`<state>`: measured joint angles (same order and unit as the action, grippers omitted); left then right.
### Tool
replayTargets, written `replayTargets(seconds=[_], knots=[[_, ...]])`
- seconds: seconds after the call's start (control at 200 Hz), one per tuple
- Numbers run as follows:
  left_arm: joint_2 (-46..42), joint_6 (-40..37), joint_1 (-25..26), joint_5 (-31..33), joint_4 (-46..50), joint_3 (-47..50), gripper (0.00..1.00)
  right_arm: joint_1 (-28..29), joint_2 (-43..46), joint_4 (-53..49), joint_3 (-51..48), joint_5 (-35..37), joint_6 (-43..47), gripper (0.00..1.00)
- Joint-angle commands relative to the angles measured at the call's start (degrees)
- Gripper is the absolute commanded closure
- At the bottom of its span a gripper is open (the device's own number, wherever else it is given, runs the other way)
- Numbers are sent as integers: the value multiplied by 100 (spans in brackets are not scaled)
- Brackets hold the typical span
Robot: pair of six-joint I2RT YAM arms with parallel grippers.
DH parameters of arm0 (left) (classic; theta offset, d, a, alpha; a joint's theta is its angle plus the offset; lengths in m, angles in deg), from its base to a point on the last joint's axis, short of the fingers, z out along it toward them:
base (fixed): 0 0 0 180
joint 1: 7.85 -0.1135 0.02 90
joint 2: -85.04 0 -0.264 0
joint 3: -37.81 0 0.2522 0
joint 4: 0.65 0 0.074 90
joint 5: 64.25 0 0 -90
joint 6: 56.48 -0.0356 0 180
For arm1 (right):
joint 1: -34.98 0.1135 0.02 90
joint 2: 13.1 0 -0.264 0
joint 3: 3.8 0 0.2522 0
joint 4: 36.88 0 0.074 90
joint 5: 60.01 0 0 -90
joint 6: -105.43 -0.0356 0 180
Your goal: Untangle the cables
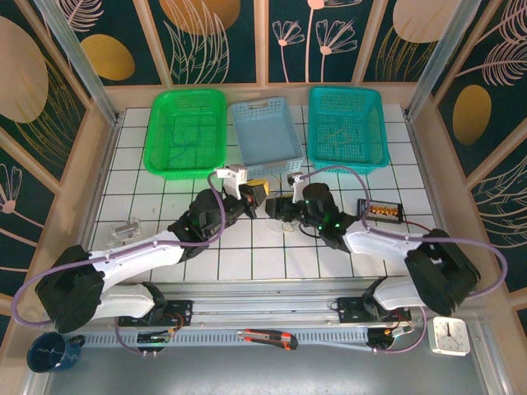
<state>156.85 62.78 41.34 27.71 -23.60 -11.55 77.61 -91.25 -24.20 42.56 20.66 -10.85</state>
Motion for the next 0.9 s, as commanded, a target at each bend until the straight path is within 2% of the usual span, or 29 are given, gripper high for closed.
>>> replayTargets(seconds=[0.0,0.085,0.13,0.41,0.515,0.59,0.766,0.896], knots=[[-10,141,-6,-90,-273,-232,100,35,-343,838,-92,105,-149,60],[-69,175,-7,-90,-276,-254,100,37,-516,927,-124,146,-203,89],[-120,185,-7,-82,-284,-262,100,35,-571,929,-169,156,-225,100],[-378,208,-6,26,-427,-316,100,43,-659,822,-588,187,-470,100],[-396,177,-6,80,-427,-310,100,50,-433,487,-546,164,-465,66],[-405,169,-9,136,-434,-265,100,43,-90,60,-425,312,-411,55],[-440,177,-6,276,-469,-152,100,-128,798,-1032,19,560,-307,49],[-449,170,-6,438,-486,-91,100,-417,1328,-1721,317,658,-365,49]])
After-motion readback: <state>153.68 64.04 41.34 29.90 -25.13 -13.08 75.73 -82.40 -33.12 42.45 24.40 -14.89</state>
